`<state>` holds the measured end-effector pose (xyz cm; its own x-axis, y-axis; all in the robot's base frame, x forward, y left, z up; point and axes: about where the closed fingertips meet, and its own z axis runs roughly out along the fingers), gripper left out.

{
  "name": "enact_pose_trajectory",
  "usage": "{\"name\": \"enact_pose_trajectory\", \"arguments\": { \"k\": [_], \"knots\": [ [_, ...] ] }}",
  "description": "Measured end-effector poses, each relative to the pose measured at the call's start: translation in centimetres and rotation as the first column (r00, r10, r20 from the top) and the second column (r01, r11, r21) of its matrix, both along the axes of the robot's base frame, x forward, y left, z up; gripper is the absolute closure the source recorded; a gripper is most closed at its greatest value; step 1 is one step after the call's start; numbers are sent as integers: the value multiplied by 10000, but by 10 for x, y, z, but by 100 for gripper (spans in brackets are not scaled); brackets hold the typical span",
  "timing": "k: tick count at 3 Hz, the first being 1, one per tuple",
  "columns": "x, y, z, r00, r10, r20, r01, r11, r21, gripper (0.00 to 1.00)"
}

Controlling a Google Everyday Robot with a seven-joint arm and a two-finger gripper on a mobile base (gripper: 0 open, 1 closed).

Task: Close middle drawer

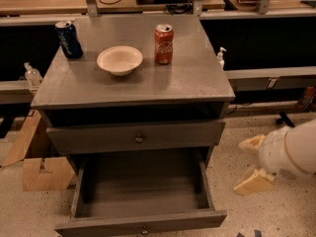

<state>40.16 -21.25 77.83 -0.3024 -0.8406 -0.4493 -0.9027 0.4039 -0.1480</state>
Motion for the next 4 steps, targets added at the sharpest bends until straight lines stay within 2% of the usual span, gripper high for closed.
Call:
{"name": "enact_pose_trajectory", "arguments": {
  "k": [1,2,3,4],
  "knots": [
    [-5,-3,-78,9987,-453,-211,453,9990,-28,57],
    [-8,1,-135,9955,-762,-557,729,9955,-602,87],
    [-8,0,-130,9955,-796,-521,766,9954,-567,100],
    [-13,9,-142,9954,-706,-647,666,9958,-626,100]
  ]
}}
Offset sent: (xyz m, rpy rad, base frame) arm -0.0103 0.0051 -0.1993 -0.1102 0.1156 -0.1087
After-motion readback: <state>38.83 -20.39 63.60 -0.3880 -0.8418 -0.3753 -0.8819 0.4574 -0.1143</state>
